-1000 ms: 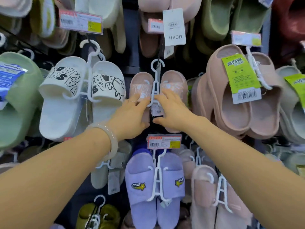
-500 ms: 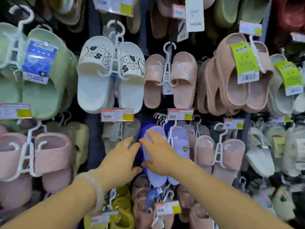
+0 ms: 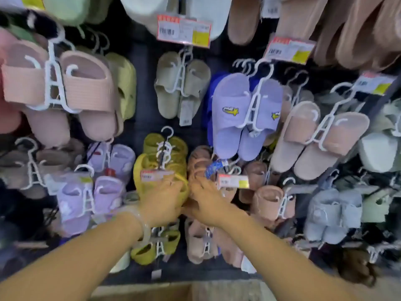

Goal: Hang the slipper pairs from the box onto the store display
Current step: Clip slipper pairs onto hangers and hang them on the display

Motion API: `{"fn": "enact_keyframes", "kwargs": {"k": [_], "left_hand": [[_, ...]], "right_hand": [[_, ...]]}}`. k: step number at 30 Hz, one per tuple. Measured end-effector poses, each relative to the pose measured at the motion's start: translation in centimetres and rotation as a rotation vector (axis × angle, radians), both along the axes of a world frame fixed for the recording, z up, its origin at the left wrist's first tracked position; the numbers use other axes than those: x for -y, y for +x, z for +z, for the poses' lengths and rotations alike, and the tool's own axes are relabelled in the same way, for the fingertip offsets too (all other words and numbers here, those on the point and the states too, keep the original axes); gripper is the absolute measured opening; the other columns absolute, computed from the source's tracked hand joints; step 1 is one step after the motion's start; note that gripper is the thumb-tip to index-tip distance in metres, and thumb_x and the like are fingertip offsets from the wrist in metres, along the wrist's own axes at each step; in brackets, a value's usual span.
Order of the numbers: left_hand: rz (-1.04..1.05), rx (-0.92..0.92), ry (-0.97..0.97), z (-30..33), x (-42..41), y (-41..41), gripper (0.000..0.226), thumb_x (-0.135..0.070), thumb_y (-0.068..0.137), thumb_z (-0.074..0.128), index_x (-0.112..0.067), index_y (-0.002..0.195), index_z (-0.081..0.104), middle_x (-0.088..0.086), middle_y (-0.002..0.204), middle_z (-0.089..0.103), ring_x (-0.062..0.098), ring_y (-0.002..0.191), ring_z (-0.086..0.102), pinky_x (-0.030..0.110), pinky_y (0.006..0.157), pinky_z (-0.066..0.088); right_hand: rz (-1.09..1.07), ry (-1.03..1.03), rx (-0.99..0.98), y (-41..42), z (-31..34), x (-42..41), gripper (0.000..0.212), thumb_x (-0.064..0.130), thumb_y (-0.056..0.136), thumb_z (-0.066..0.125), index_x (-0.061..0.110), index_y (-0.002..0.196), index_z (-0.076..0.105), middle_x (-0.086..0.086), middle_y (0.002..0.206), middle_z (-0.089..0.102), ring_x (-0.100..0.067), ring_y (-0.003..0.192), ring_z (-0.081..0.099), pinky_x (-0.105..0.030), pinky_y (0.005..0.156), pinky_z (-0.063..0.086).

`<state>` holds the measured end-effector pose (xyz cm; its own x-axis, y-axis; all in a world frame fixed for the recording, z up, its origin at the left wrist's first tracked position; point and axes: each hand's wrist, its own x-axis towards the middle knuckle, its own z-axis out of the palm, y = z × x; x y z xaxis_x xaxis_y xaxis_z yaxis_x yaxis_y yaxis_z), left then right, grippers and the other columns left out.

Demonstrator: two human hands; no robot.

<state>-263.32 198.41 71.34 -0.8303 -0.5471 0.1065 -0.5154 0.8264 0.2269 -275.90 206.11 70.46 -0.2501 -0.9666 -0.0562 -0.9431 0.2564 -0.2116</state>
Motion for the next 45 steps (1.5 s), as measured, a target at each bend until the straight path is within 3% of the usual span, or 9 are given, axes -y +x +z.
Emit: {"fn": "enact_keyframes", "kwargs": {"k": [8,11,16,19,23,29,35,40,45], "left_hand": [[0.153,0.276,0.323,-15.3,-2.8,2.5,0.063,-0.036,0.085,0.061,-0.012,0.137,0.035,0.012,0.142,0.034,0.033,0.128,0.039,0.044,0.102,0.039],[0.227,0.378,0.391,-21.4,-3.4,3.5,0.063,-0.035,0.085,0.061,-0.014,0.139,0.035,0.011,0.141,0.037,0.032,0.127,0.038,0.041,0.103,0.037],[0.249,0.491,0.551,-34.0,-2.6,6.1,0.056,-0.044,0.084,0.05,-0.018,0.133,0.04,0.011,0.138,0.042,0.033,0.125,0.042,0.044,0.104,0.037],[0.291,0.546,0.634,-42.6,-2.2,8.2,0.065,-0.059,0.078,0.036,-0.026,0.134,0.038,0.005,0.137,0.045,0.03,0.126,0.044,0.042,0.104,0.037],[0.369,0.605,0.732,-50.5,-3.2,10.9,0.069,-0.044,0.084,0.057,-0.02,0.142,0.029,0.01,0.14,0.039,0.031,0.127,0.04,0.043,0.106,0.036],[0.437,0.706,0.828,-65.4,-4.3,14.0,0.06,-0.042,0.087,0.056,-0.02,0.138,0.033,0.006,0.141,0.035,0.03,0.126,0.041,0.042,0.103,0.04],[0.451,0.806,0.841,-78.1,-4.5,15.7,0.067,-0.045,0.087,0.056,-0.022,0.142,0.025,0.008,0.151,0.019,0.032,0.135,0.03,0.043,0.105,0.037],[0.675,0.633,0.672,-84.3,-2.2,15.4,0.097,-0.042,0.078,0.069,-0.018,0.147,0.005,0.014,0.157,0.002,0.036,0.142,0.012,0.048,0.112,0.023],[0.612,0.404,0.382,-87.3,1.2,15.3,0.075,-0.023,0.077,0.07,0.001,0.136,0.031,0.019,0.154,0.016,0.04,0.133,0.03,0.049,0.109,0.027]], "right_hand": [[0.03,0.3,0.163,1.3,-15.3,-2.3,0.067,0.026,0.082,0.065,0.009,0.139,0.034,-0.014,0.144,0.028,-0.033,0.132,0.032,-0.038,0.104,0.034],[0.036,0.387,0.197,1.6,-21.4,-2.7,0.067,0.031,0.082,0.065,0.009,0.138,0.034,-0.015,0.143,0.03,-0.034,0.132,0.033,-0.04,0.102,0.037],[-0.001,0.557,0.275,2.8,-32.3,-3.6,0.073,0.031,0.088,0.059,0.01,0.146,0.02,-0.015,0.154,0.017,-0.03,0.142,0.019,-0.034,0.112,0.019],[-0.08,0.637,0.357,3.5,-39.6,-4.2,0.063,0.032,0.09,0.057,0.014,0.143,0.027,-0.011,0.15,0.026,-0.029,0.135,0.032,-0.035,0.108,0.03],[-0.204,0.766,0.406,5.1,-50.2,-5.4,0.063,0.035,0.087,0.061,0.021,0.14,0.031,-0.008,0.145,0.033,-0.028,0.129,0.039,-0.037,0.105,0.036],[-0.328,0.899,0.422,6.4,-66.1,-7.6,0.073,0.044,0.084,0.062,0.022,0.144,0.026,-0.006,0.146,0.034,-0.028,0.133,0.037,-0.039,0.108,0.034],[-0.336,0.932,0.379,6.7,-78.8,-8.4,0.085,0.045,0.077,0.069,0.021,0.145,0.023,-0.009,0.15,0.03,-0.029,0.135,0.035,-0.042,0.109,0.036],[-0.484,0.904,0.379,6.5,-86.4,-7.6,0.115,0.037,0.068,0.079,0.019,0.149,0.0,-0.008,0.156,0.009,-0.031,0.143,0.016,-0.042,0.114,0.026],[-0.489,0.872,0.151,8.2,-90.3,-8.6,0.111,0.041,0.073,0.073,0.02,0.148,-0.006,-0.015,0.146,0.017,-0.034,0.136,0.024,-0.047,0.109,0.03]]}}
